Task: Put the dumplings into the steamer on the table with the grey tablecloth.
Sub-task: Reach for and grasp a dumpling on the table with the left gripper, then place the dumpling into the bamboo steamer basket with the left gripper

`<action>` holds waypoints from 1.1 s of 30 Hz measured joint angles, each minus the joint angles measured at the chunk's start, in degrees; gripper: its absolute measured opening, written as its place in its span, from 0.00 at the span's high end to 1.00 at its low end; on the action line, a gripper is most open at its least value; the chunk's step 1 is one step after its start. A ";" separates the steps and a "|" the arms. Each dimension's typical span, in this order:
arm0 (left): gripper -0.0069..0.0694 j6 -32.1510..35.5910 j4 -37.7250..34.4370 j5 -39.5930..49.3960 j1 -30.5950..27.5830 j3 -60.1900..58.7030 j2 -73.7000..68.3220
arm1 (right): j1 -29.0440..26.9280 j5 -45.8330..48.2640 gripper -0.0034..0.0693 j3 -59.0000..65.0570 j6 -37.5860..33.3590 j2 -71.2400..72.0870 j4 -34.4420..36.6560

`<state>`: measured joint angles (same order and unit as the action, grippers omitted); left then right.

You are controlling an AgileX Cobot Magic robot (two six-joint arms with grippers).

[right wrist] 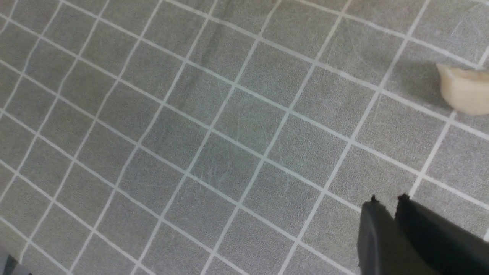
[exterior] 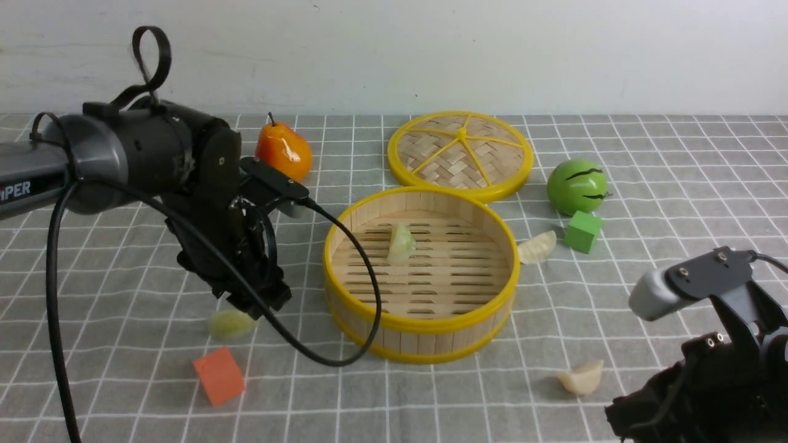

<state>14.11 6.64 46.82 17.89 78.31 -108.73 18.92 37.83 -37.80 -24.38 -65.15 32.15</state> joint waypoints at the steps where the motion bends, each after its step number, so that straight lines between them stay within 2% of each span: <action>1: 0.32 0.18 -0.06 -0.37 -0.44 -0.10 -0.33 | 0.00 0.04 0.85 0.00 0.00 0.00 0.00; 6: 0.35 0.59 -1.95 -0.73 -2.38 -0.08 -3.60 | 0.00 0.23 0.85 0.00 0.00 0.00 0.00; 9: 0.45 1.09 -2.96 -1.14 -2.66 -0.08 -5.09 | 0.00 0.23 0.84 0.00 0.00 0.00 0.00; 10: 0.50 1.09 -3.43 -1.28 -2.66 -0.03 -5.09 | 0.00 0.23 0.84 0.00 0.00 0.00 0.00; 11: 0.59 1.09 -3.86 -1.50 -2.66 -0.03 -5.23 | 0.00 0.23 0.84 0.00 0.00 0.00 0.00; 13: 0.65 0.53 -4.39 -1.05 -2.66 0.48 -5.16 | 0.00 0.18 0.84 0.00 0.00 0.00 0.00; 18: 0.65 -2.67 -7.54 3.38 -2.77 3.49 -4.33 | 0.00 -0.07 0.84 0.00 0.00 0.00 0.00; 21: 0.65 -3.21 -15.48 5.86 -2.77 6.88 -1.55 | 0.00 -0.25 0.84 0.00 0.00 0.00 0.00; 23: 0.65 -2.84 -25.08 5.54 -2.77 8.42 0.54 | 0.00 -0.32 0.84 0.00 0.00 0.00 0.00; 24: 0.65 -2.66 -27.25 5.32 -2.77 8.59 0.81 | 0.00 -0.32 0.84 0.00 0.00 0.00 0.00; 25: 0.65 -0.95 -37.87 4.04 -2.55 8.84 1.46 | 0.00 -0.56 0.84 0.00 0.00 0.00 0.00; 27: 0.65 0.92 -44.59 2.07 -1.84 8.64 0.97 | 0.00 -0.74 0.84 0.00 0.00 -0.07 0.00; 30: 0.65 2.41 -49.20 -2.47 -0.15 8.48 -1.44 | 0.00 -0.92 0.83 0.00 0.00 -0.58 0.07; 33: 0.65 1.61 -50.20 -7.05 1.70 8.38 -4.46 | 0.00 -0.92 0.82 0.00 0.00 -1.49 0.24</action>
<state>15.72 -43.56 39.78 19.59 86.69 -113.18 18.92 36.91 -37.80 -24.38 -66.65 32.40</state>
